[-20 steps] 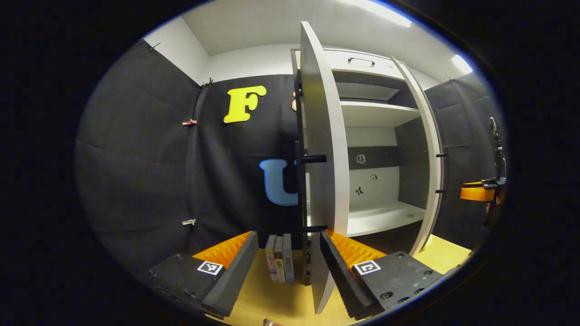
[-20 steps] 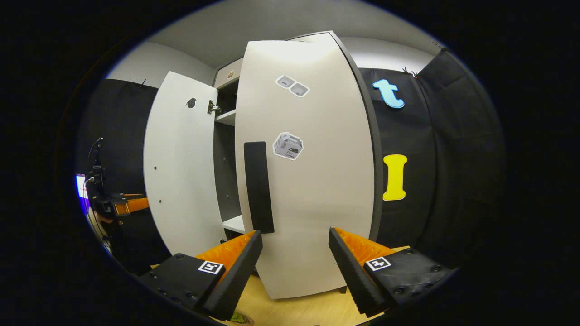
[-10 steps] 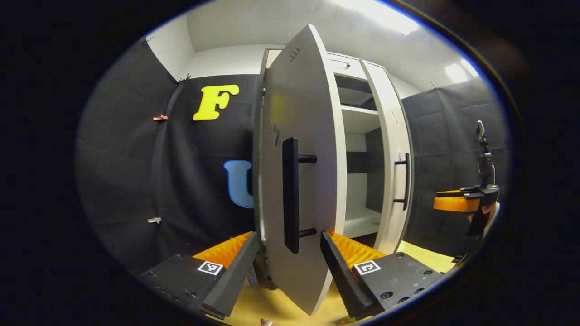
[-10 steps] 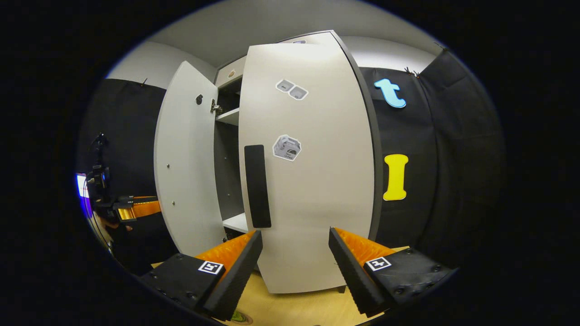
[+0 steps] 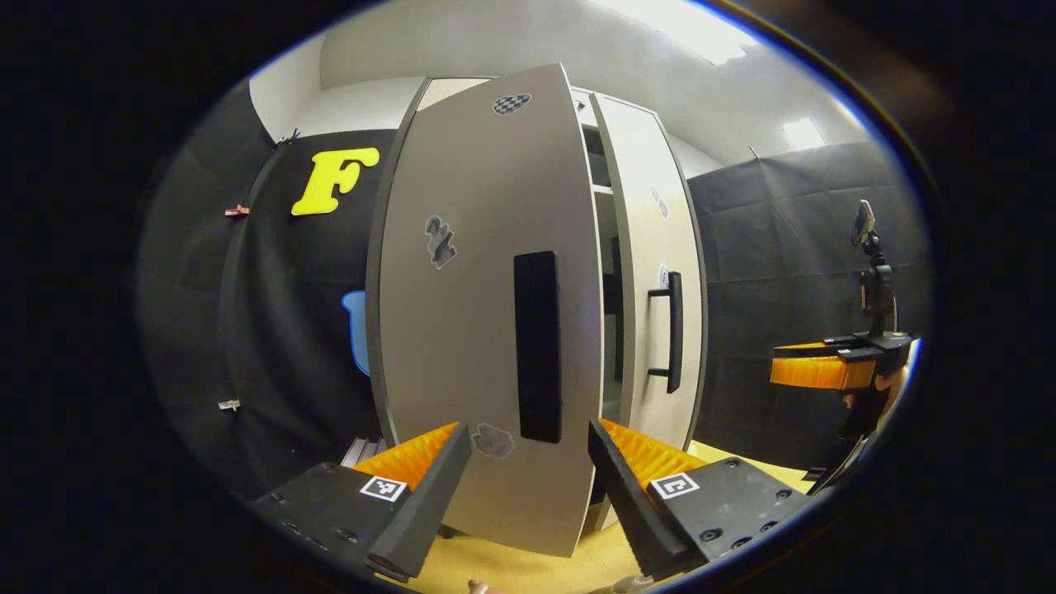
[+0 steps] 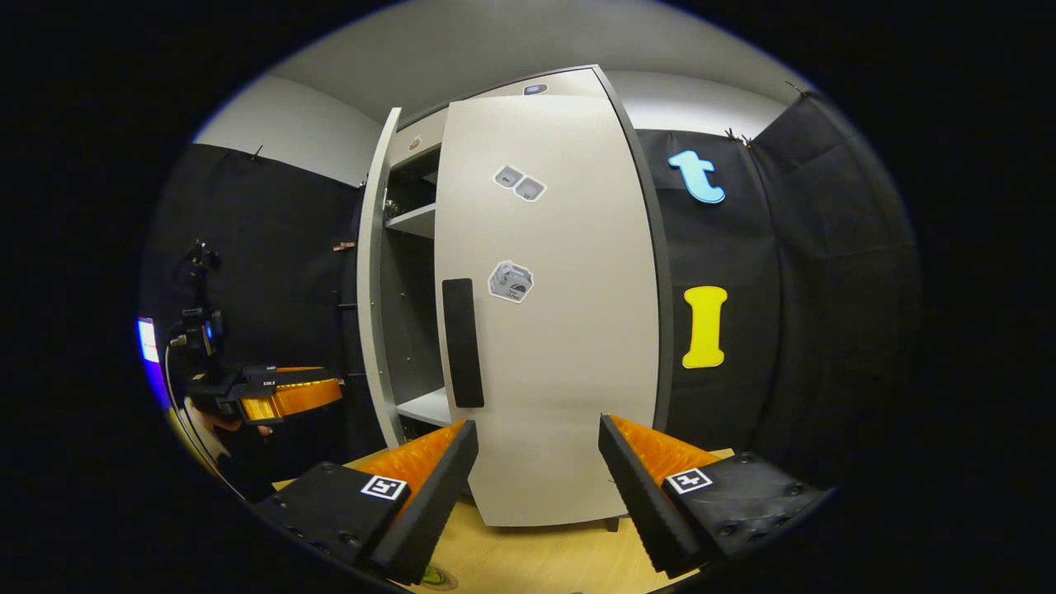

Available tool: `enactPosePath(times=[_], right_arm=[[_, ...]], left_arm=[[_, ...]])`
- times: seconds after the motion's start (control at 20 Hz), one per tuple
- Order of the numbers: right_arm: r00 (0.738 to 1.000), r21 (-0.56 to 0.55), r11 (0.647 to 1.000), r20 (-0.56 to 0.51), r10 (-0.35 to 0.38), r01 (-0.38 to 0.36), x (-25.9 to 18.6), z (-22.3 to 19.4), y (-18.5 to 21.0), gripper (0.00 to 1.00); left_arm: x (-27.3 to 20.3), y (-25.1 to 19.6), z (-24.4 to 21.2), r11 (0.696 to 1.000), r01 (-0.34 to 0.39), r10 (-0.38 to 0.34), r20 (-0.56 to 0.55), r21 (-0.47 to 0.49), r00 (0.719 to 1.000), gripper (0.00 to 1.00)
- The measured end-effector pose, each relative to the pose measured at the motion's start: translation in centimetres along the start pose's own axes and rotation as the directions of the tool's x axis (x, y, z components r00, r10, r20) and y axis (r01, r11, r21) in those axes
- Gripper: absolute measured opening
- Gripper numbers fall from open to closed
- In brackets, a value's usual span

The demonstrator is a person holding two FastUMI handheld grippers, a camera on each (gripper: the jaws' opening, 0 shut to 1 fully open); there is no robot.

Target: Grasp the bottle in the cabinet with the left hand and place it on the coaster, then close the right door with the right hand and the left door with the left hand.

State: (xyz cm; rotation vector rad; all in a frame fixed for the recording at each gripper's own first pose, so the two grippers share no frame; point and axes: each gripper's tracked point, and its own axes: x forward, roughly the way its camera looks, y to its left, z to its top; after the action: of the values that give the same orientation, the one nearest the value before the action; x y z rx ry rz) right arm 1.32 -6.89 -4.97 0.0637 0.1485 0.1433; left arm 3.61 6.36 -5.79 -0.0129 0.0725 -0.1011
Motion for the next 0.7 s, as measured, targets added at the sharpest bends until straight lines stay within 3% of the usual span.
enactPosePath(times=[0.5,0.7], right_arm=[[1.0,-0.005,1.0,0.018,-0.001,0.002,-1.5,0.4,0.0,0.98],[0.998,-0.013,0.999,0.035,-0.043,0.043,-2.1,0.7,-0.5,0.98]], left_arm=[[-1.3,-0.4,-0.2,1.0,-0.009,0.009,-0.002,-0.001,1.0,0.92],[-1.9,0.0,0.0,0.999,-0.044,0.044,0.0,0.001,0.999,0.92]])
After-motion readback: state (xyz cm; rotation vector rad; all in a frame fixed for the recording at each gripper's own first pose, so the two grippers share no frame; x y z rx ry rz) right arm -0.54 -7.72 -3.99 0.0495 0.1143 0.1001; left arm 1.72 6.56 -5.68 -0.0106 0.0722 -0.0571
